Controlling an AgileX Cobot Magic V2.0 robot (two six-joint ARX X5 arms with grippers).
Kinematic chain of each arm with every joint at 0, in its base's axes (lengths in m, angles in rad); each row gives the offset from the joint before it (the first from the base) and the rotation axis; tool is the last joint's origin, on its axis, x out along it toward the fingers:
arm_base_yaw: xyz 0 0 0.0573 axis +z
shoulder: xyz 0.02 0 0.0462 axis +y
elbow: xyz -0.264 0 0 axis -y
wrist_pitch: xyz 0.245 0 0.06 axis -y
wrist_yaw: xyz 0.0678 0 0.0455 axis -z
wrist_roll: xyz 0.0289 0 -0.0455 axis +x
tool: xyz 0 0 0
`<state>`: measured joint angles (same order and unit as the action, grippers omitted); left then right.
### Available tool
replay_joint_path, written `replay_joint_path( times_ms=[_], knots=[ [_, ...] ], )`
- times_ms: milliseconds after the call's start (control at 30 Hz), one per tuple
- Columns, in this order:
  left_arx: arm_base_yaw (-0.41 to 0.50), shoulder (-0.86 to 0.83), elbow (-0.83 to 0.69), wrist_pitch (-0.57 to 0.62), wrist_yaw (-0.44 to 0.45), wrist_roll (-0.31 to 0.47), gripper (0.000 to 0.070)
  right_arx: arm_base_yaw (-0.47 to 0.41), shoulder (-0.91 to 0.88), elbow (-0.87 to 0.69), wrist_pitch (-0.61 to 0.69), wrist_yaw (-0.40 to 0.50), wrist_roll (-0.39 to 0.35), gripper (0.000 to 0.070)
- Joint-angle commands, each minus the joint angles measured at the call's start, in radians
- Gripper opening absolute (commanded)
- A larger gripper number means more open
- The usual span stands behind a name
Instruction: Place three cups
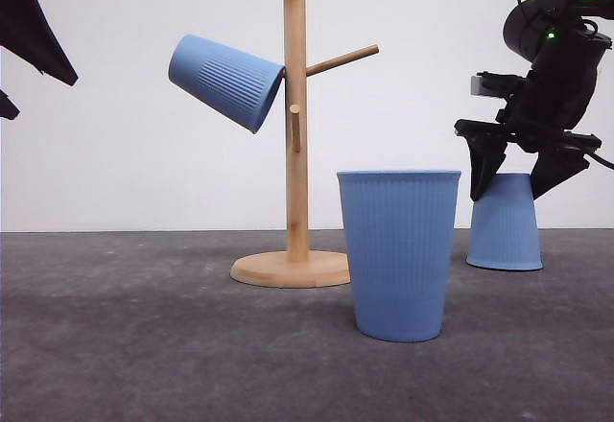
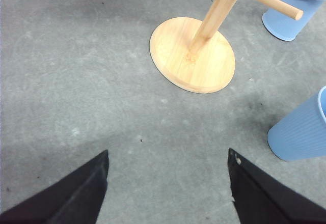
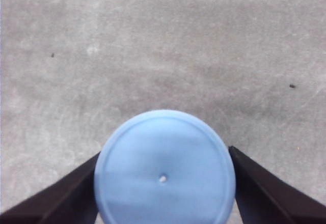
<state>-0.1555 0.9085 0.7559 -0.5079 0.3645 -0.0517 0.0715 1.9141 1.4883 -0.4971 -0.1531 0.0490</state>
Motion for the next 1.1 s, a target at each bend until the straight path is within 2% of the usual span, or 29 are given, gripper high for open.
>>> replay_joint_path(
  times_ms=[0,300,367,467,700,900,1067],
  knots=[
    [-0.002,0.007,0.002,0.01,-0.002,0.007,0.0432,0.0,0.017,0.025,-0.003,0.003,-0.005,0.0319],
    [-0.002,0.007,0.002,0.01,-0.002,0.007,0.0432,-0.004,-0.138,0.027,-0.106,-0.036,0.007,0.0319],
    [-0.002,0.007,0.002,0.01,-0.002,0.007,0.0432,-0.015,-0.185,0.027,-0.138,-0.109,0.042,0.0319],
    [-0.002,0.007,0.002,0.01,-0.002,0.007,0.0432,-0.05,-0.239,0.026,-0.147,-0.316,0.089,0.0319],
    [-0.002,0.006,0.002,0.008,-0.002,0.007,0.0432,-0.113,-0.268,0.014,-0.089,-0.634,0.095,0.0319],
    [-0.002,0.007,0.002,0.008,-0.002,0.006,0.0432,-0.131,-0.268,0.011,0.018,-0.753,0.147,0.0319],
    [-0.002,0.007,0.002,0.01,-0.002,0.006,0.0432,-0.134,-0.268,-0.008,0.022,-0.772,0.151,0.0319]
  ],
)
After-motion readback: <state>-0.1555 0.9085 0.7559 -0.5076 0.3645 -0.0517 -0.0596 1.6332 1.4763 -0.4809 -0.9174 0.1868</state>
